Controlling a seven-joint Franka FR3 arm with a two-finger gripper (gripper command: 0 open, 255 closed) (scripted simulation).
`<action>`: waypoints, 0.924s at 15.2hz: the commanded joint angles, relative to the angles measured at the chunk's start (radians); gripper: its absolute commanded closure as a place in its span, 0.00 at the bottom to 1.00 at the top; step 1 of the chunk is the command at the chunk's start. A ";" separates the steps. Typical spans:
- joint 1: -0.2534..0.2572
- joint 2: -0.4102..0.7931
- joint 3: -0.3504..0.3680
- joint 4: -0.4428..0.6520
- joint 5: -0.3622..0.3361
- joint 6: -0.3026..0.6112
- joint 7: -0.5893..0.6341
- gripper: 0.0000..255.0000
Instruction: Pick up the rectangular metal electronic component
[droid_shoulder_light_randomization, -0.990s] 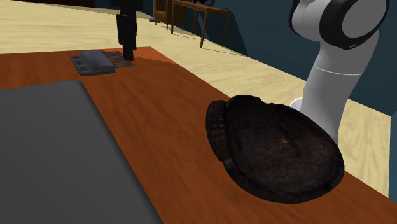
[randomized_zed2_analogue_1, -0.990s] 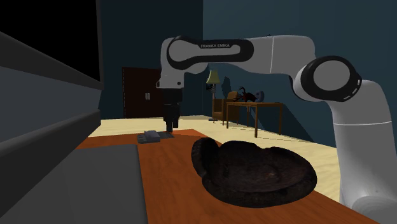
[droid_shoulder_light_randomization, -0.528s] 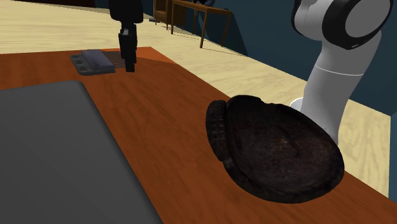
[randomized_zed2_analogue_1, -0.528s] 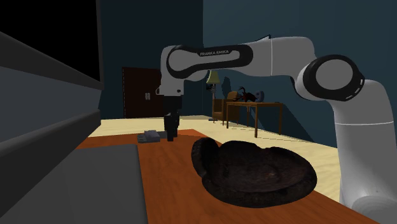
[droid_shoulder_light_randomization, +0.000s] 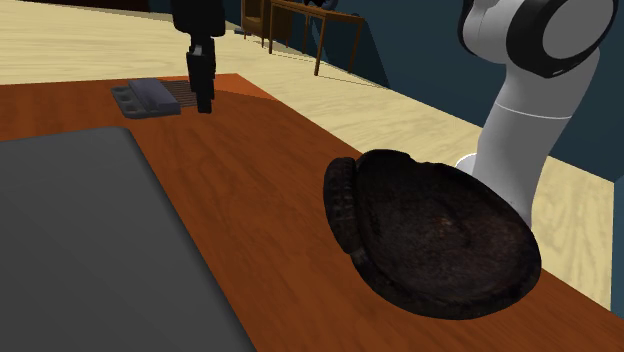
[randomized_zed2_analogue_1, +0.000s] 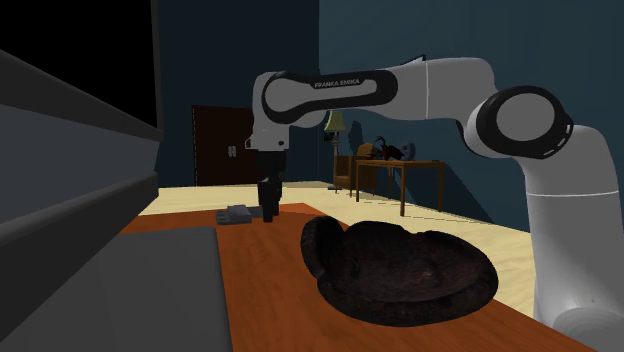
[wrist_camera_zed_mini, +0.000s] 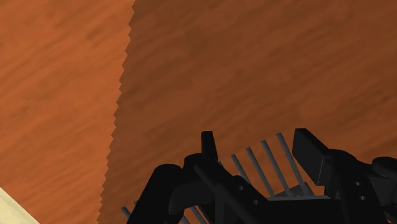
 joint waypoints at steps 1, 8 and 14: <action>0.001 0.001 0.000 0.000 0.000 0.001 0.000 1.00; 0.008 0.031 0.003 0.135 -0.009 -0.105 0.005 1.00; 0.019 0.074 0.007 0.277 -0.022 -0.206 0.011 1.00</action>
